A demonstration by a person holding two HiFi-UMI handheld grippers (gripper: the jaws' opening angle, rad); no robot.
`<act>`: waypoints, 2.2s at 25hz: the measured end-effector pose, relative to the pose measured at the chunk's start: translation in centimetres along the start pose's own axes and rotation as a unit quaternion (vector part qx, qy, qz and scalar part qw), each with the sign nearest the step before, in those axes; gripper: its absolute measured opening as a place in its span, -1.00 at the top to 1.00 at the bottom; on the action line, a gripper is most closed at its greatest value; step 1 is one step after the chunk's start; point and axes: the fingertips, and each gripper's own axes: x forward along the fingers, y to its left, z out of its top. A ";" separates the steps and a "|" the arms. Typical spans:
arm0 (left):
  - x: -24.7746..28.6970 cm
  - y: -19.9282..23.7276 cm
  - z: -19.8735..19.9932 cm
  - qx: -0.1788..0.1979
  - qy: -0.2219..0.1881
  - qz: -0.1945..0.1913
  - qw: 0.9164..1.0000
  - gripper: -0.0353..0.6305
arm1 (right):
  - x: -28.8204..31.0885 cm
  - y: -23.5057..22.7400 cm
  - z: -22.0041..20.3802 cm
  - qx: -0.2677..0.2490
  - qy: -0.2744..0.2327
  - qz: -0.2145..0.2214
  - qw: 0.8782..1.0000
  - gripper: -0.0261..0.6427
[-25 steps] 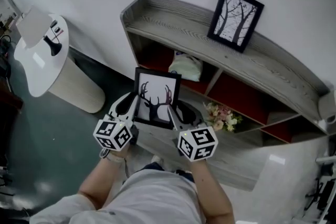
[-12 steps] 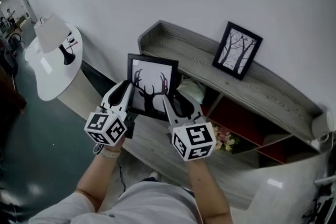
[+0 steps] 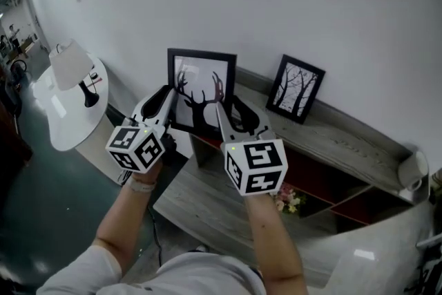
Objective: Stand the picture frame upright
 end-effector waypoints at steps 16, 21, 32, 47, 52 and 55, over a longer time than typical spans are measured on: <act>10.4 -4.3 2.2 0.000 -0.030 -0.067 0.997 0.67 | 0.6 -8.8 4.1 -0.055 0.001 -0.091 0.994 0.56; 12.7 -5.5 0.9 -0.004 -0.019 -0.078 0.997 0.67 | 0.4 -11.2 3.4 -0.055 0.011 -0.113 0.992 0.56; 15.0 -4.6 -1.6 -0.017 -0.003 -0.067 0.998 0.67 | 1.7 -12.5 1.0 -0.060 0.041 -0.116 0.991 0.56; 15.6 -4.2 -2.2 -0.024 0.018 -0.060 0.998 0.67 | 2.4 -12.4 0.3 -0.070 0.049 -0.119 0.989 0.54; 15.4 -4.3 -2.1 -0.024 0.013 -0.057 0.998 0.67 | 2.3 -12.2 0.5 -0.078 0.042 -0.117 0.989 0.53; 15.4 -4.2 -2.0 -0.024 0.008 -0.057 0.998 0.66 | 2.3 -12.1 0.6 -0.084 0.043 -0.121 0.988 0.53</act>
